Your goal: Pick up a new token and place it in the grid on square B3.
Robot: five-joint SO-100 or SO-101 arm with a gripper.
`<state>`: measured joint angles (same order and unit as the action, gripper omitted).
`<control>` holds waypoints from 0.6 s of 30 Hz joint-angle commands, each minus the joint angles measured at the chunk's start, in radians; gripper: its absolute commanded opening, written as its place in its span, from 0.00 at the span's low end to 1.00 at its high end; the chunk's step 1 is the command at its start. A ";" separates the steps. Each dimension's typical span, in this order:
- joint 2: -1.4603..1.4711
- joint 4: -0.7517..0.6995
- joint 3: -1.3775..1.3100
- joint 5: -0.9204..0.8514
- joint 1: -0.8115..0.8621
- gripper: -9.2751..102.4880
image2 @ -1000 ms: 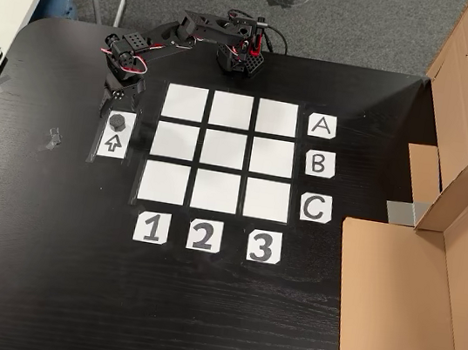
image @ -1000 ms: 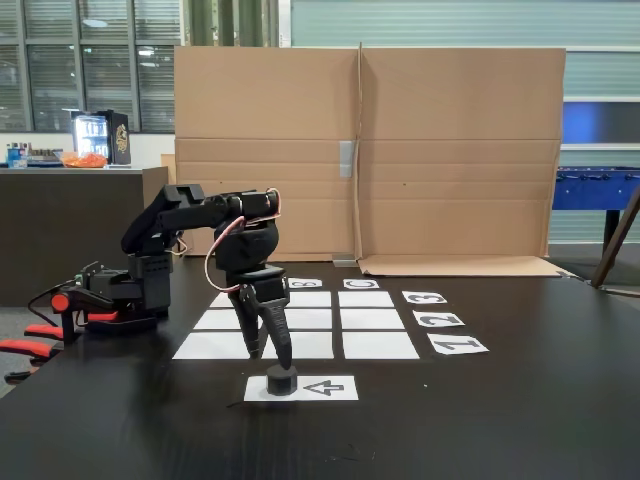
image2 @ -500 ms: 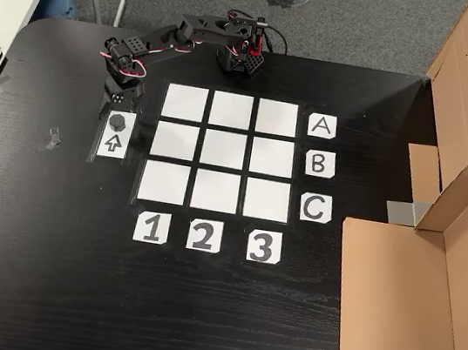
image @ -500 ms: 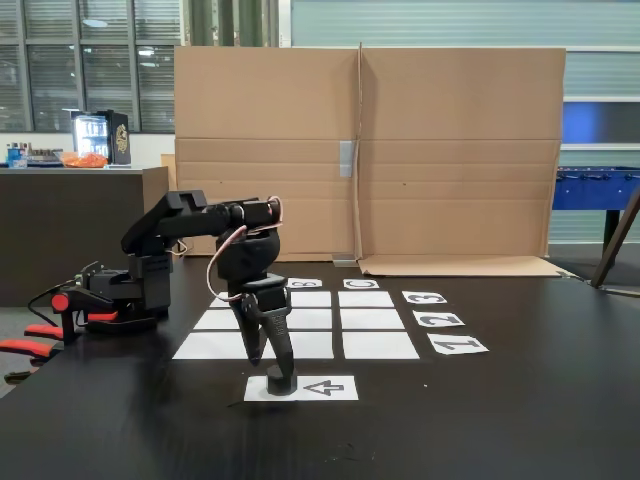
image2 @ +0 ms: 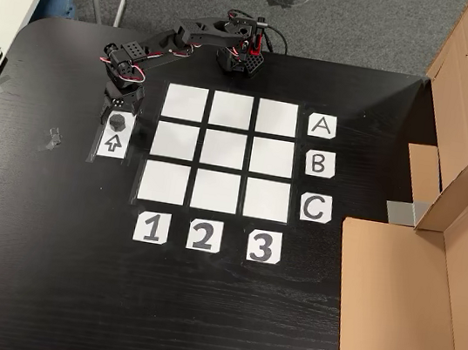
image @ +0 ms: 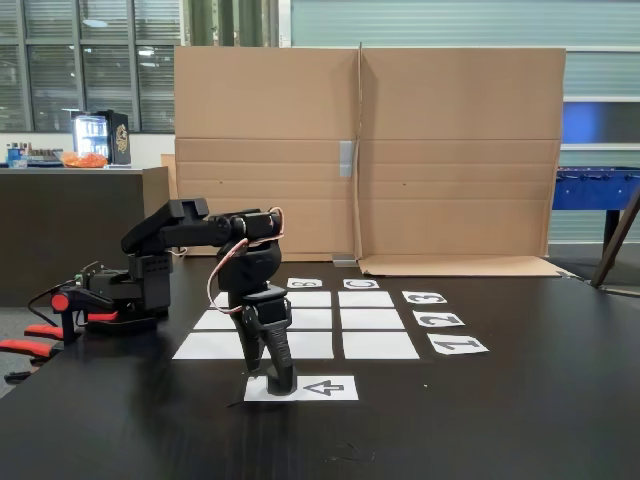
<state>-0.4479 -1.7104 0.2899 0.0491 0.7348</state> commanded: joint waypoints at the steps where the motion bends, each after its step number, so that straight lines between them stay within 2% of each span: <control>1: -0.003 -0.005 -0.038 -0.005 -0.003 0.40; 5: 0.003 -0.005 -0.041 -0.003 -0.006 0.20; 7: 0.005 -0.005 -0.041 -0.005 -0.006 0.13; 18: 0.005 -0.006 -0.043 -0.035 -0.008 0.08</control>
<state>-0.4357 -1.7104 0.2838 0.0199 0.7348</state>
